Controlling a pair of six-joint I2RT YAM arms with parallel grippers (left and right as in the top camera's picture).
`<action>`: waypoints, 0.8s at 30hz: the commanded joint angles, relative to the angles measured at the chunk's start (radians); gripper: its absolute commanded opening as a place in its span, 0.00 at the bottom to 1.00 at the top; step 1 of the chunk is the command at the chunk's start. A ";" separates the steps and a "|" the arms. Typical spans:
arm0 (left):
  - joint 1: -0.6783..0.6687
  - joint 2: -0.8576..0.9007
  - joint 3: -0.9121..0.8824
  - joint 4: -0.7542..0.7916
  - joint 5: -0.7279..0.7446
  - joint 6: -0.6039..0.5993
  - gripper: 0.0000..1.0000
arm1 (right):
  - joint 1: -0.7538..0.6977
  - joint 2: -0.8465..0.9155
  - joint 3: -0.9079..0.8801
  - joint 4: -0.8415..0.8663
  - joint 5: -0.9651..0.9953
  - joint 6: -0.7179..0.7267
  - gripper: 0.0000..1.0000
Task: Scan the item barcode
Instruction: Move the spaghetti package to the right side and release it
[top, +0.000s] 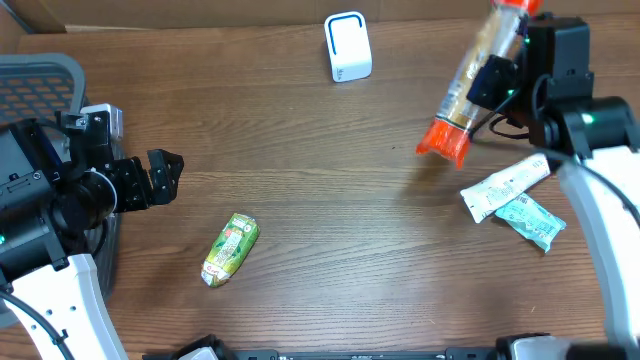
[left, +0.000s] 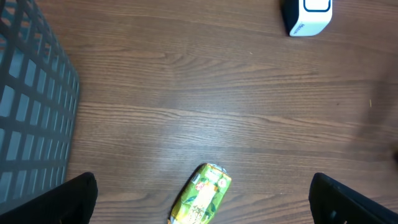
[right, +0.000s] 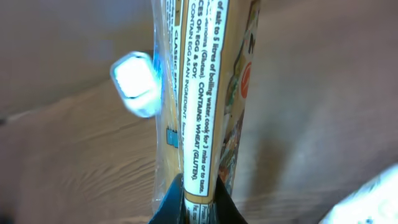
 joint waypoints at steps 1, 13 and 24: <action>0.005 0.000 0.002 0.003 0.018 0.023 1.00 | -0.090 0.049 -0.154 0.106 -0.131 0.133 0.04; 0.005 0.000 0.002 0.003 0.018 0.023 0.99 | -0.385 0.089 -0.439 0.280 -0.217 0.121 0.40; 0.005 0.000 0.002 0.003 0.018 0.023 1.00 | -0.398 0.011 -0.394 0.127 -0.275 0.026 0.56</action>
